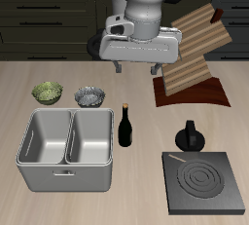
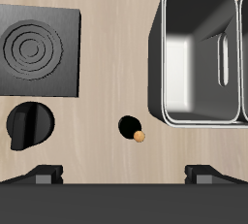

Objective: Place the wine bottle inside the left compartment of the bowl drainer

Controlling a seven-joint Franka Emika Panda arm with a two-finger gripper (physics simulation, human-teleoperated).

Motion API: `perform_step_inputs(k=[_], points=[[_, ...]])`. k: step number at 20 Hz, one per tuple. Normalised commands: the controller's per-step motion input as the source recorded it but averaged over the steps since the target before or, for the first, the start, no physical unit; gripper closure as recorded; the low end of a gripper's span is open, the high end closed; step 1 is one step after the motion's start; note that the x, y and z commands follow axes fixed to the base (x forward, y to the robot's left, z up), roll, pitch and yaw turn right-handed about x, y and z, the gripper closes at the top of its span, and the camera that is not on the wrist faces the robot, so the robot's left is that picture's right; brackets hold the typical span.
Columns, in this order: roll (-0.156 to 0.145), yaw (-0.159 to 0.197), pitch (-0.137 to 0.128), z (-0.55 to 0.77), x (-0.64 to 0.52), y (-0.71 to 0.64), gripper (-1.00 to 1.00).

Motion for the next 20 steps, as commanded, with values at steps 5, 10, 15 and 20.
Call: perform_step_inputs(k=[5,10,15,20], points=[[-0.029,-0.007,-0.022,-0.18,0.07,-0.26,-1.00],[-0.011,-0.013,0.000,-0.16,0.04,-0.12,-1.00],[0.012,-0.021,0.008,-0.22,0.00,0.07,-1.00],[0.020,-0.013,0.007,-0.19,-0.04,0.12,-1.00]])
